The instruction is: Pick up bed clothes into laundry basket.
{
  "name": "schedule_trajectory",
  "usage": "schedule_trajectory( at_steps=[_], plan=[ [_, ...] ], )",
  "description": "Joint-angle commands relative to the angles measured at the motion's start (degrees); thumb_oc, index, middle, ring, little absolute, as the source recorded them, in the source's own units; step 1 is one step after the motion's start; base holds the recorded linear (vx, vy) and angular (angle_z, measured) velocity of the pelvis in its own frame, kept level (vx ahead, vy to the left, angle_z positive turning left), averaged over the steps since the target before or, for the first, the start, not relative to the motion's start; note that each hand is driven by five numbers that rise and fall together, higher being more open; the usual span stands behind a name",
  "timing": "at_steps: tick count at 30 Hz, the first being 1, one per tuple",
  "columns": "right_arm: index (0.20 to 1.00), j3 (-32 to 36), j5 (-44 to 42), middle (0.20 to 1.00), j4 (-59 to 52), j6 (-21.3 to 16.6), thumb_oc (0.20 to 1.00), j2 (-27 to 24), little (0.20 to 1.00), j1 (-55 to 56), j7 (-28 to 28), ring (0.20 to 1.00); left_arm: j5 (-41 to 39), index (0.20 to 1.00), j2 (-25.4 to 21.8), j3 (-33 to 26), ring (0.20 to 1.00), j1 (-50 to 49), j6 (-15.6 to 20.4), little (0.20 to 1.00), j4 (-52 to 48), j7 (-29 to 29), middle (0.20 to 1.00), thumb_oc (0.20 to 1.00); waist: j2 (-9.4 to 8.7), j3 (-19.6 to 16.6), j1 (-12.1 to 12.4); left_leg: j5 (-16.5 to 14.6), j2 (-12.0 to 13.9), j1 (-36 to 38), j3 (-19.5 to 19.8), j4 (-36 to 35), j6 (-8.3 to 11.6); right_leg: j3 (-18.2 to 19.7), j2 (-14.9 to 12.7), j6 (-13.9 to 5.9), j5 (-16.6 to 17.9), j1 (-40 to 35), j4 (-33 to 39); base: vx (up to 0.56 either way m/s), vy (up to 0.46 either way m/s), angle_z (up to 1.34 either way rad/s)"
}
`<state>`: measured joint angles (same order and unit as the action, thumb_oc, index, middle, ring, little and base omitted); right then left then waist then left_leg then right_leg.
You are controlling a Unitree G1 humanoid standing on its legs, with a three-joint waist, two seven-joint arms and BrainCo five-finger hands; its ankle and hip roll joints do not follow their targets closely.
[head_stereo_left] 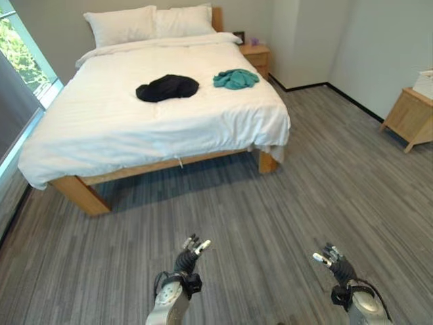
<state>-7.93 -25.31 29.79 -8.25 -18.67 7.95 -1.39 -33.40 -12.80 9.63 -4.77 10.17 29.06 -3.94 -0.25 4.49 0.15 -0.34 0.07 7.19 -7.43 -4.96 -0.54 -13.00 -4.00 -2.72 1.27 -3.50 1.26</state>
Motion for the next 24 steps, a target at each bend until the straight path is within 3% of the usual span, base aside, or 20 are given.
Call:
schedule_trajectory(
  at_steps=[1,5,14,17,18,19,20,24],
  plan=[
    [1.000,-0.1,-1.0,1.000,-1.9,-2.8,1.000,1.5,1.000,-3.7,-1.1,1.000,1.3,1.000,-2.8,-0.3,1.000,4.1,3.4,1.000,-1.7,-1.1,1.000,1.000,-3.34,1.3,0.5,1.4,0.6,-1.6,2.3,0.3,0.99,1.7,-6.7,-6.51,3.9,-0.4,-0.3,0.00,0.000,0.00],
    [1.000,-0.5,-0.2,1.000,-5.1,-2.7,1.000,1.3,1.000,-3.1,0.1,1.000,2.1,1.000,-3.3,-2.6,1.000,2.7,3.9,1.000,-4.8,-1.5,1.000,1.000,-4.06,2.5,1.2,1.3,0.1,-2.6,2.2,0.2,0.74,1.6,-7.0,-6.90,4.5,0.1,0.4,0.01,0.047,0.00],
    [1.000,2.0,-2.9,1.000,-8.4,-4.5,1.000,0.5,1.000,-5.5,-0.8,1.000,2.6,1.000,-5.5,-5.4,1.000,3.6,4.7,1.000,-8.4,-2.9,1.000,1.000,-3.89,3.4,1.3,0.4,-1.3,-4.8,1.1,0.9,-0.43,3.2,-8.7,-8.09,5.6,3.5,-1.3,-0.01,0.074,-0.07],
    [1.000,2.9,-3.4,1.000,-10.0,-5.2,1.000,0.6,1.000,-6.5,-1.4,1.000,1.8,1.000,-5.6,-6.7,1.000,3.9,4.9,1.000,-9.5,-3.8,1.000,1.000,-3.32,5.1,1.4,-1.3,-2.0,-4.4,0.8,2.5,-2.20,5.0,-10.2,-8.57,6.8,7.8,-12.7,0.03,0.165,-0.23],
    [1.000,2.9,-3.4,1.000,-10.0,-5.2,1.000,0.6,1.000,-6.5,-1.4,1.000,1.8,1.000,-5.6,-6.7,1.000,3.9,4.9,1.000,-9.5,-3.8,1.000,1.000,-3.39,5.1,1.4,-1.3,-2.1,-4.5,0.7,2.6,-2.25,5.1,-10.3,-8.63,6.7,8.1,-13.0,0.02,0.152,-0.13],
    [1.000,2.2,-4.0,1.000,-9.7,-5.5,1.000,1.0,1.000,-6.6,-1.2,1.000,2.1,1.000,-6.0,-6.8,1.000,4.2,4.8,1.000,-9.4,-4.0,1.000,1.000,-3.06,6.3,1.0,-1.8,-2.4,-3.8,1.1,3.1,-3.15,6.2,-10.7,-8.38,10.3,11.7,-21.3,0.06,0.146,-0.04],
    [1.000,1.0,-4.1,1.000,-8.6,-5.4,1.000,1.6,1.000,-6.9,-0.8,1.000,3.1,1.000,-6.3,-6.9,1.000,4.2,4.4,1.000,-7.9,-3.9,1.000,1.000,-2.72,6.9,0.6,-2.1,-2.1,-2.7,0.7,3.0,-3.58,5.9,-10.7,-8.09,11.4,13.0,-25.0,0.06,0.144,-0.01],
    [1.000,-1.7,-6.1,1.000,-6.7,-3.9,1.000,2.8,1.000,-7.9,0.6,1.000,4.1,1.000,-7.1,-7.6,1.000,4.5,3.8,1.000,-6.1,-3.9,1.000,1.000,-2.48,8.0,-0.3,-3.2,-1.1,-0.2,0.4,2.9,-2.96,4.6,-9.6,-7.71,10.2,19.0,-26.9,0.18,0.026,0.05]
  ],
)
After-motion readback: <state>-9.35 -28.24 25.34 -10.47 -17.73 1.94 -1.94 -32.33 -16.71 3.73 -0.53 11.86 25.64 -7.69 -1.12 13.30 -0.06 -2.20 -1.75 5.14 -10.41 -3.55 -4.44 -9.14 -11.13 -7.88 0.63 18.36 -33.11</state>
